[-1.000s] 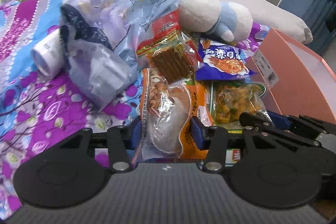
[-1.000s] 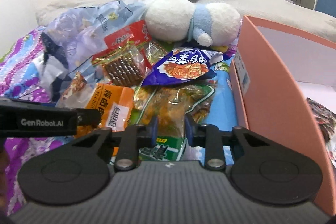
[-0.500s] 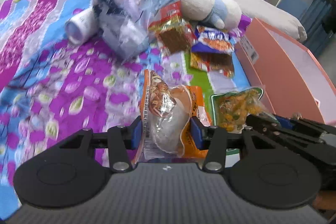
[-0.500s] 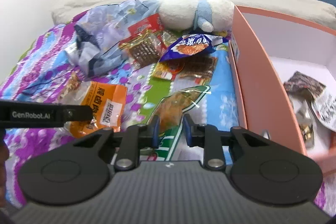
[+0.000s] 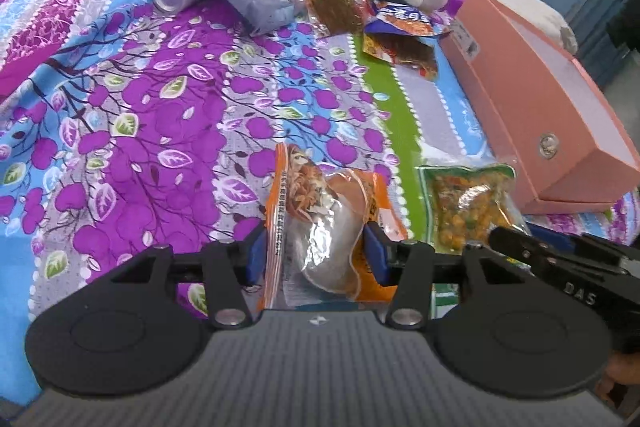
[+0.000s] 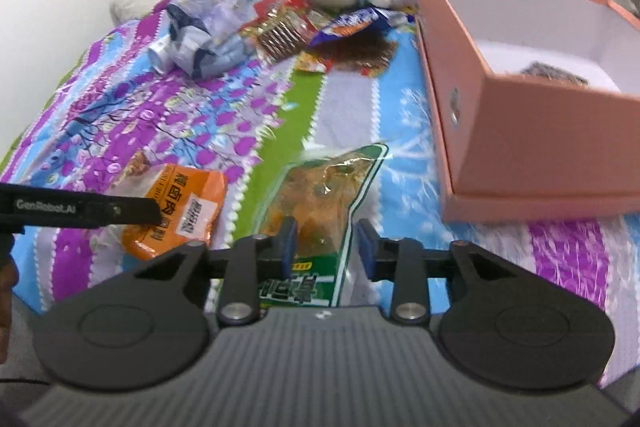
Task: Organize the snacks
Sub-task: 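Lift both held packets up from the sheet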
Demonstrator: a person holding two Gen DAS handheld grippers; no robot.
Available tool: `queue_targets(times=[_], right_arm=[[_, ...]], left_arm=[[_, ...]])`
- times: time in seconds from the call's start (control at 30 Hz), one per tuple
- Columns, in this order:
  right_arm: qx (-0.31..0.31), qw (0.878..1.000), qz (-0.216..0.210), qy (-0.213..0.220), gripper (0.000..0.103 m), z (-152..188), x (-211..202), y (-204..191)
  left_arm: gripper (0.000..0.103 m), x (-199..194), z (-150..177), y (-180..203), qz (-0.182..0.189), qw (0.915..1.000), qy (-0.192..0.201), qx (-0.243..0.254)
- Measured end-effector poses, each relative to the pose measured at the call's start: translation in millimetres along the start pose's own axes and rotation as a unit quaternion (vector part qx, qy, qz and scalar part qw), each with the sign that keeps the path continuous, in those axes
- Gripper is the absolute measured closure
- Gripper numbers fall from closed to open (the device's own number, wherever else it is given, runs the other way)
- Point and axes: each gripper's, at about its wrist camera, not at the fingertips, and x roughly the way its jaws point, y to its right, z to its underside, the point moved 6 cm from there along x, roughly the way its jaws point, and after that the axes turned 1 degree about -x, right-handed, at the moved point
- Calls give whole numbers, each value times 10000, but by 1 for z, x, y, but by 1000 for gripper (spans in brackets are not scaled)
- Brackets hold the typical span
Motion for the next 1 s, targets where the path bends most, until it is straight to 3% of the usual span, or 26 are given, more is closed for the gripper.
queue_targets(times=[0.1, 0.17, 0.2, 0.27, 0.53, 0.73, 1.0], right_arm=[[13, 10000, -66, 1, 54, 2, 0, 2], [42, 10000, -84, -16, 49, 4, 0, 2], [58, 10000, -52, 12, 34, 4, 0, 1], [37, 9999, -54, 111, 17, 5, -2, -3], [86, 9996, -75, 270, 17, 2, 8, -26], [79, 9983, 553, 188, 17, 4, 26, -33], [-82, 9966, 812, 67, 14, 7, 42, -36]], left_arm=[[34, -2, -5, 0, -109, 9999, 57, -41], [22, -3, -8, 2, -226, 9997, 117, -18], [21, -3, -8, 3, -294, 9995, 134, 25], [19, -4, -9, 4, -341, 9993, 124, 51], [17, -7, -5, -3, -479, 9987, 161, -68], [17, -7, 0, -3, -592, 9981, 149, -75], [17, -6, 1, -1, -857, 9963, 73, -90]])
